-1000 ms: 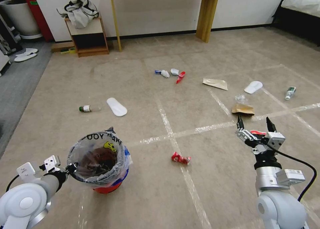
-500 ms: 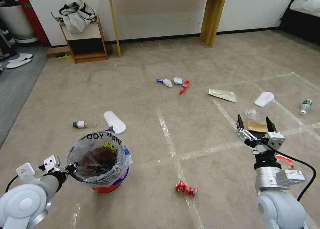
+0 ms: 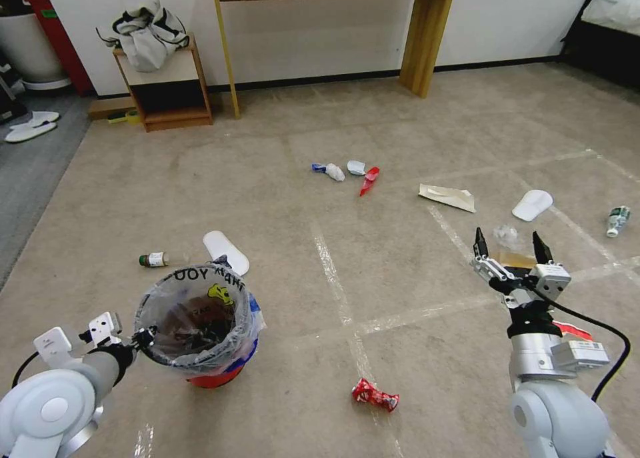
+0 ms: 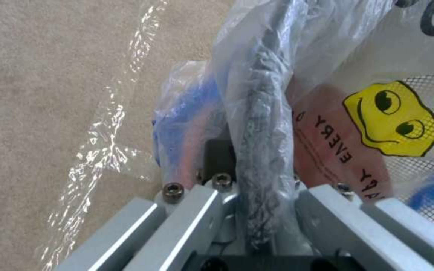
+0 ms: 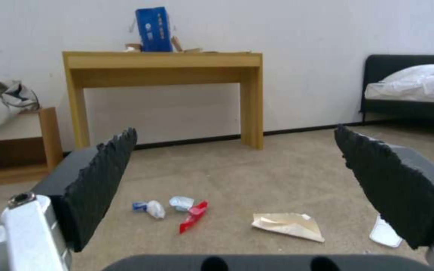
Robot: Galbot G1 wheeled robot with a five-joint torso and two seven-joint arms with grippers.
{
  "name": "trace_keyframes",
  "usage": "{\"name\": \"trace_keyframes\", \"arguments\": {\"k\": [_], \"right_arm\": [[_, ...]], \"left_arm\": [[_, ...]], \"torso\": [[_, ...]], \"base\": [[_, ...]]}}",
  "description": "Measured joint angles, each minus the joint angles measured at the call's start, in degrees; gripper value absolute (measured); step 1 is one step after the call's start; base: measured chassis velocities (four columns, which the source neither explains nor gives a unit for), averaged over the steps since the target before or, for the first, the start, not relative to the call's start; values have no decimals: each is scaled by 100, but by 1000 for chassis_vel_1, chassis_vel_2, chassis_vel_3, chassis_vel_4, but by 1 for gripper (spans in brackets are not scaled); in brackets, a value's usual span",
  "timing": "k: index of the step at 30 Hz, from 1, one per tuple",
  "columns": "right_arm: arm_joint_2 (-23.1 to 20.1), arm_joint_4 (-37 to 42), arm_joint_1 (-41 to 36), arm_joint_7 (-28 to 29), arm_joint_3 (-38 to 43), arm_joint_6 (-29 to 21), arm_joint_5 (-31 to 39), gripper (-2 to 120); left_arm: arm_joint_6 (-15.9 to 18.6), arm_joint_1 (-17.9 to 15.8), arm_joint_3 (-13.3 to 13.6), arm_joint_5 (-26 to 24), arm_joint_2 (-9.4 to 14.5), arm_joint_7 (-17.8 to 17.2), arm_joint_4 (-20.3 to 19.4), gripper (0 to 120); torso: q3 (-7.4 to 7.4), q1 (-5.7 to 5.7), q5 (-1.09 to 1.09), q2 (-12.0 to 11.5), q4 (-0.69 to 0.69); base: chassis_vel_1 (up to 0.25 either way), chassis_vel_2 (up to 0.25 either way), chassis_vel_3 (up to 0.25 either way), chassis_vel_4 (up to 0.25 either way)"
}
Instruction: Pick up the trash bin and place the garbage on the floor into it.
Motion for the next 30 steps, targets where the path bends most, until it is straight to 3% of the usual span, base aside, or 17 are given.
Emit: {"name": "trace_keyframes", "arguments": {"k": [9, 16, 19, 22, 23, 24, 25, 28, 30], "right_arm": [[-175, -5, 47, 10, -71, -314, 5, 100], [-978, 204, 246, 133, -325, -1755, 940, 100], [-1169, 237, 276, 186, -388, -2015, 1056, 100], [-1867, 521, 367, 588, -548, -3399, 1508, 100], [-1867, 521, 367, 588, -548, -3399, 1508, 100], [-2000, 574, 393, 647, -571, -3724, 1555, 100], [-2329, 646, 458, 705, -640, -4408, 1624, 100], [-2579, 647, 518, 710, -736, -4709, 1650, 100], [-3077, 566, 646, 548, -964, -4979, 1699, 100]], "left_arm": [[0, 27, 15, 7, -18, 4, 8, 1], [0, 79, -29, 10, -52, -2, -11, 1], [0, 78, -33, 11, -60, -4, -11, 1], [0, 94, -78, 24, -89, -7, -14, 1], [0, 94, -78, 24, -89, -7, -14, 1], [0, 104, -92, 27, -93, -7, -19, 1], [0, 143, -132, 46, -109, -5, -38, 1], [0, 176, -168, 72, -125, 12, -60, 1], [0, 242, -229, 109, -164, 49, -113, 1]], "torso": [[0, 0, 0, 0, 0], [1, 0, 1, 0, 0], [1, 0, 1, 0, -1], [1, 1, 0, 0, 0], [1, 1, 0, 0, 0], [1, 1, -2, 0, 0], [1, 1, 0, 0, 0], [1, 1, 2, 0, -1], [1, 1, 0, 0, 0]], "base": [[0, 0, 0, 0], [0, 0, 0, 0], [0, 0, 0, 0], [0, 0, 0, 0], [0, 0, 0, 0], [0, 0, 0, 0], [0, 0, 0, 0], [0, 0, 0, 0], [0, 0, 0, 0]]}}
